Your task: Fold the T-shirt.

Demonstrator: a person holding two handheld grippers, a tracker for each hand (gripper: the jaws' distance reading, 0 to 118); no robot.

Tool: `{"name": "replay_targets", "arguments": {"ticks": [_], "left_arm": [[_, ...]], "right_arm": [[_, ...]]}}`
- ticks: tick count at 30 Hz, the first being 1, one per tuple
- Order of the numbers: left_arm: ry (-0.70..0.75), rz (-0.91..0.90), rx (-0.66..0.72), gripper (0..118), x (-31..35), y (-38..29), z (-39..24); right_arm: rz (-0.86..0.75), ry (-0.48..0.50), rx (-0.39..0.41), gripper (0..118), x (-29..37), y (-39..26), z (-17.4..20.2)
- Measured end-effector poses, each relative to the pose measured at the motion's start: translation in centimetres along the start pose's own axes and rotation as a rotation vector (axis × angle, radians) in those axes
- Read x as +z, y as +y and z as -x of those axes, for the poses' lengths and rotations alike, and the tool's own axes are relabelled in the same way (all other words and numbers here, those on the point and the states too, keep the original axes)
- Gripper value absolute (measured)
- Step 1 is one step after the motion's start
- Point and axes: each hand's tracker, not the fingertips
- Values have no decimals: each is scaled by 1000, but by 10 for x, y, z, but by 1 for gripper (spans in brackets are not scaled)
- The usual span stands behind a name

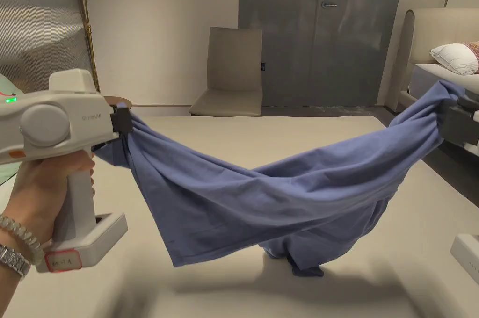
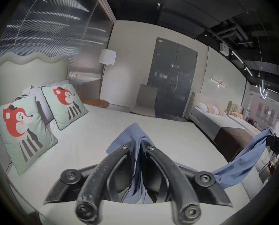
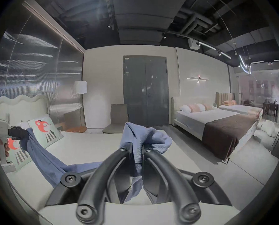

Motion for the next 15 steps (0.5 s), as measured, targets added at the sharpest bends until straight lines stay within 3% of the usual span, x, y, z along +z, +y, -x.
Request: {"name": "replay_targets", "arguments": {"ticks": [15], "left_arm": [[59,297,32,4,112,-148,42]], "right_arm": [[252,9,-61,9,134,-119,-18]]}}
